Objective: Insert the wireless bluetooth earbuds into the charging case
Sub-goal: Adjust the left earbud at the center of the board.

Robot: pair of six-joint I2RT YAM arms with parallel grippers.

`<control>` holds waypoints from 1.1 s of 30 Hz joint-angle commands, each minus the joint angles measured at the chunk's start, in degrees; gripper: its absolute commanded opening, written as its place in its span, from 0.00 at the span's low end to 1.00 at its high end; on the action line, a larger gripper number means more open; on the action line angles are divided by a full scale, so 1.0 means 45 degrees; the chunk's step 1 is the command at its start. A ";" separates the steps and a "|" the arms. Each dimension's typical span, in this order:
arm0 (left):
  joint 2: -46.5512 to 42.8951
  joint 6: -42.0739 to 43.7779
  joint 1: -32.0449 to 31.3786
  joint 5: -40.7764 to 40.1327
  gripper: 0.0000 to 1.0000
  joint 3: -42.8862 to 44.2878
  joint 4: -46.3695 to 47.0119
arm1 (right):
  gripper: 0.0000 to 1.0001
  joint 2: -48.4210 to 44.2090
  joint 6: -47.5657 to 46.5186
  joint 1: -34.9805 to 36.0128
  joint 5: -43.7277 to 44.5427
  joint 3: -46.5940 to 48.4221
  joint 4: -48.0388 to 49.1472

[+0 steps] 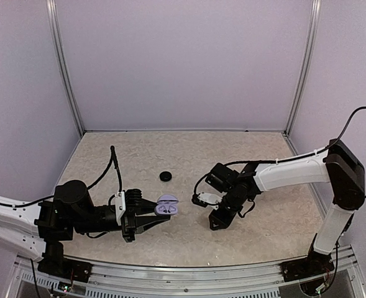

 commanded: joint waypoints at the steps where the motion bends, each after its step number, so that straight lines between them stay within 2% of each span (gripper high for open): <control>1: -0.0059 0.0086 -0.0003 -0.0119 0.09 0.0436 -0.0058 | 0.27 -0.0418 -0.0843 0.0028 0.0728 0.1422 -0.1138; 4: -0.0201 0.0061 -0.0008 -0.0120 0.09 0.0429 -0.0186 | 0.27 -0.0362 -0.0984 -0.0058 0.1135 0.1714 -0.1634; 9: -0.0485 0.0059 -0.0006 -0.0508 0.09 0.0297 -0.0142 | 0.26 -0.0800 -0.0830 -0.0315 0.1514 0.0829 -0.1635; 13: -0.0384 0.0081 0.0011 -0.0457 0.09 0.0329 -0.0097 | 0.22 -0.0827 -0.0656 -0.0600 0.2323 0.0211 -0.1617; 17: -0.0318 0.0062 0.0009 -0.0451 0.09 0.0330 -0.0077 | 0.17 -0.0700 -0.0558 -0.0624 0.2298 0.0054 -0.1545; 33: -0.0562 -0.0058 0.0008 -0.0451 0.09 0.0178 -0.0097 | 0.14 0.0287 0.0020 -0.0391 0.1154 0.0227 -0.0402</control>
